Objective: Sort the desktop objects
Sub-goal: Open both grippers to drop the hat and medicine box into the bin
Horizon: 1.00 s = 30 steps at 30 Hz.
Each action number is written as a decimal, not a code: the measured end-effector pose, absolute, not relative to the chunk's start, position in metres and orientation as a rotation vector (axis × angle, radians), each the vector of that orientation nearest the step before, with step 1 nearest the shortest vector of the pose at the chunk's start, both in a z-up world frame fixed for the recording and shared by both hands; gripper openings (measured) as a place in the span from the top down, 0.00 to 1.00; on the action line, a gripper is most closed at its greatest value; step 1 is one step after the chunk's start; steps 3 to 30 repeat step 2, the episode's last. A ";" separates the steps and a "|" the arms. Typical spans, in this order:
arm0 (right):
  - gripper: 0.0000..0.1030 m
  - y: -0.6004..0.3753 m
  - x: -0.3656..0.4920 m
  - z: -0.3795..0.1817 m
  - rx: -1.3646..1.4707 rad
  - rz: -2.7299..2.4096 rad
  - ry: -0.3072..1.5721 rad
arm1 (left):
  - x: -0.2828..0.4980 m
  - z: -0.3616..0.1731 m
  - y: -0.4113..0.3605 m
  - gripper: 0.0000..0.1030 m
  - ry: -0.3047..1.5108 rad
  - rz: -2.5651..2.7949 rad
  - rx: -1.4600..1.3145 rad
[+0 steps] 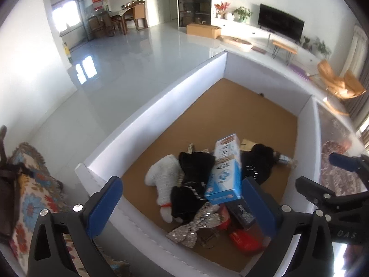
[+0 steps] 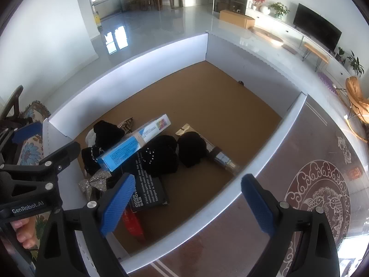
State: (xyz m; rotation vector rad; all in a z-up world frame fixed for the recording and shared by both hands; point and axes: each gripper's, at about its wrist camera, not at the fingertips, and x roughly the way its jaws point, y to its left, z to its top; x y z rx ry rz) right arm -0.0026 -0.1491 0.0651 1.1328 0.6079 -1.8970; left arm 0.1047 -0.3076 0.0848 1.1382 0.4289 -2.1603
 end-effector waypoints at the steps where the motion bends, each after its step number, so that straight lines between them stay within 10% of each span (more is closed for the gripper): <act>1: 0.09 -0.148 -0.004 0.066 1.132 -1.899 0.605 | 0.103 0.085 -0.305 0.00 0.414 -2.167 1.151; 30: 0.09 -0.147 -0.005 0.067 1.131 -1.900 0.603 | 0.102 0.085 -0.303 0.00 0.402 -2.169 1.154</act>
